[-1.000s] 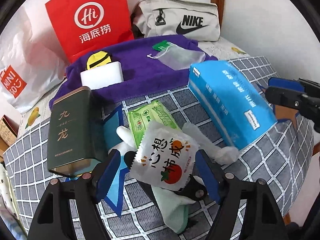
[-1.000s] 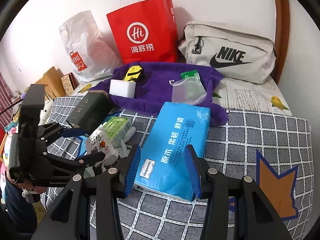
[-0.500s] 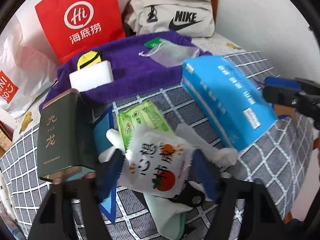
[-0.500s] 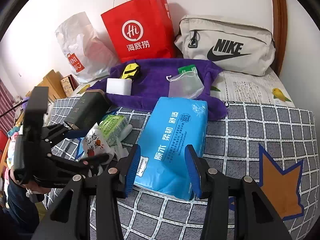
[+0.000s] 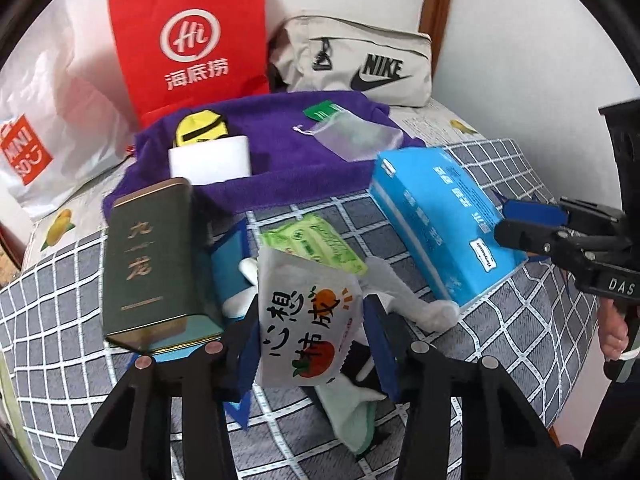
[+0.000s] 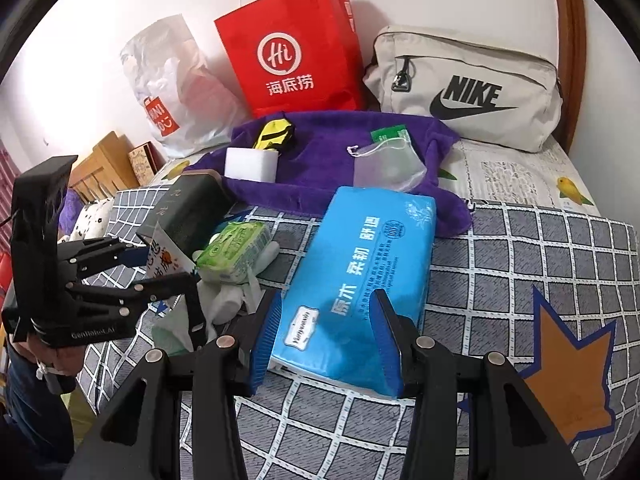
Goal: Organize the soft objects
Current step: 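Lift the snack packet with the left gripper while the right gripper grasps the green packet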
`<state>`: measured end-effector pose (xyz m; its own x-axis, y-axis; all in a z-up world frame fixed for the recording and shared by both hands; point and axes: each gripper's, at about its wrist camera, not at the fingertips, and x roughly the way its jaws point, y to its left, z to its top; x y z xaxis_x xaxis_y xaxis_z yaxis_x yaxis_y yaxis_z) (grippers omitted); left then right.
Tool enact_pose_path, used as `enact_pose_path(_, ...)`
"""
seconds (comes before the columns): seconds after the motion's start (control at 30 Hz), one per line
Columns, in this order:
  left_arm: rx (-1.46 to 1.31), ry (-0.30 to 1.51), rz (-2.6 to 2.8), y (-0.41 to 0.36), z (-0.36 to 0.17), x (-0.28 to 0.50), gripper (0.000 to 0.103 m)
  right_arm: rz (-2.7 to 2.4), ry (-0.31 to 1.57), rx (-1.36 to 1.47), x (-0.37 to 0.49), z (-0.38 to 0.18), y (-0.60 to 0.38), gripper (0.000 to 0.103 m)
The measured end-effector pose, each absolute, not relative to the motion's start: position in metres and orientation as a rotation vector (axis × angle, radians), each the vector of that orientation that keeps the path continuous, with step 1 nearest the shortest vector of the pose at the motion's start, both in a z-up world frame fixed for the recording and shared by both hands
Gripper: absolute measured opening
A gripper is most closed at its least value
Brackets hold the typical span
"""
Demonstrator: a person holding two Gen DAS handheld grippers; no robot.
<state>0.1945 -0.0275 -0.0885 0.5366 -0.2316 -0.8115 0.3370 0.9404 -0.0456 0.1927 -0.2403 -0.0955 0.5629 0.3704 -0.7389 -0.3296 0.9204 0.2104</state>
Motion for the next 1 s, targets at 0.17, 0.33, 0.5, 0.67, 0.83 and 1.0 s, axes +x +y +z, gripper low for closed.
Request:
enact_pose_path(0.17,0.065,0.933,-0.339,-0.015,-0.081,0.191,0.046,0.426,0.883,0.032,0.190,-0.094,-0.231,0.046)
enact_pose_path(0.33,0.037,0.920,-0.318,0.000,-0.075,0.186,0.046,0.448,0.881,0.007,0.186,-0.092,-0.219,0.046)
enact_pose_path(0.5,0.013,0.908,-0.293,0.015,-0.072,0.177,0.046,0.483,0.881,-0.020,0.182,-0.091,-0.202,0.046)
enact_pose_path(0.67,-0.012,0.909,-0.264,0.032,-0.074,0.168,0.046,0.526,0.891,-0.042,0.184,-0.093,-0.180,0.046)
enact_pose_path(0.83,-0.047,0.905,-0.244,0.049,-0.077,0.165,0.046,0.554,0.896,-0.055,0.193,-0.092,-0.158,0.046)
enact_pose_path(1.0,-0.070,0.912,-0.224,0.063,-0.082,0.163,0.046,0.542,0.907,-0.073,0.209,-0.096,-0.133,0.057)
